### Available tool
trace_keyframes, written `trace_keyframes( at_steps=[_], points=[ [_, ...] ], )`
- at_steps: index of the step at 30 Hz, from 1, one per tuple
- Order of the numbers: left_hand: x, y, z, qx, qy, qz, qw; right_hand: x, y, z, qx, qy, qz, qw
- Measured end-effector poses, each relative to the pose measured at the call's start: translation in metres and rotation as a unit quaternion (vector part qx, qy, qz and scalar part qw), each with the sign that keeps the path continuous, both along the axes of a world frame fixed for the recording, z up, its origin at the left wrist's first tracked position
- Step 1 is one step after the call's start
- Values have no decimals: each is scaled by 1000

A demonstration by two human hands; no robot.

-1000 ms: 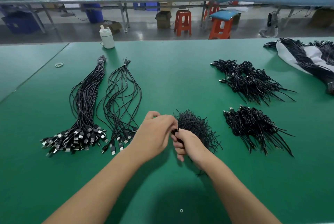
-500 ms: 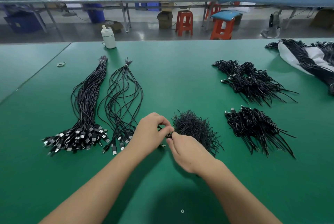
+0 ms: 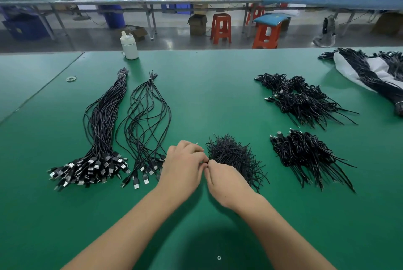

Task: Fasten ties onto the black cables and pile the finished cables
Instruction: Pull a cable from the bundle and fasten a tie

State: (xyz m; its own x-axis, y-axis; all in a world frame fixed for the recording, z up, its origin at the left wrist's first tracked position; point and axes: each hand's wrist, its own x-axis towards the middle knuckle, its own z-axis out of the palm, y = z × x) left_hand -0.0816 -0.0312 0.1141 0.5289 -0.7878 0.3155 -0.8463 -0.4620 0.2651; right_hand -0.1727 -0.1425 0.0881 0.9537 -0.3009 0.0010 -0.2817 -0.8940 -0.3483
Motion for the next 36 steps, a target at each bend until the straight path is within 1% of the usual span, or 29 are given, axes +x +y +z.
trace_keyframes(
  at_steps=[3,6,7,8,9,10,11,12,13,14,15,16,18,21,24,26,31,33,35,36],
  points=[
    [-5,-3,0,-9,-53,-2,999,0,1,-1,-24,-1,-8,1000],
    [-8,-6,-2,-1,-55,-2,998,0,0,1,-13,3,-24,1000],
    [-8,-7,-3,3,-53,-3,999,1,-1,3,26,9,-27,999],
    [-8,-7,-3,3,-57,-5,998,1,-3,4,117,4,-34,993],
    [-8,-7,-2,-3,-64,-12,998,1,-6,5,253,-3,-44,966],
    [-7,-7,-1,-14,-73,-22,997,0,-10,8,397,-8,-50,916],
    [-6,-7,-2,-31,-85,-37,995,-2,-16,11,520,-16,-54,852],
    [-5,-6,-2,-44,-99,-50,993,-4,-21,13,611,-20,-52,789],
    [-5,-6,-2,-59,-107,-60,991,-6,-26,13,675,-27,-50,736],
    [-6,-5,-2,-71,-107,-62,990,-7,-29,13,715,-32,-53,696],
    [-6,-4,-3,-82,-108,-62,989,-8,-31,13,736,-38,-64,673],
    [-6,-4,-3,-87,-110,-61,988,-8,-33,12,744,-44,-76,662],
    [-6,-3,-3,-78,-131,-70,986,-8,-32,10,743,-54,-92,661],
    [-4,-3,-6,-62,-160,-87,981,-6,-30,8,752,-70,-114,646],
    [-2,-3,-8,-79,-138,-73,985,-6,-29,7,754,-84,-136,637],
    [-1,-3,-9,-74,-135,-77,985,-6,-29,4,756,-87,-146,632],
    [5,-3,-12,-40,-156,-119,980,-7,-28,-2,766,-81,-167,616],
    [7,-3,-11,-29,-166,-143,975,-8,-28,-3,766,-68,-164,618],
    [8,-1,-10,-28,-143,-142,979,-8,-29,-3,764,-74,-157,622],
    [7,1,-9,-37,-103,-126,986,-8,-30,-3,759,-91,-152,626]
  ],
)
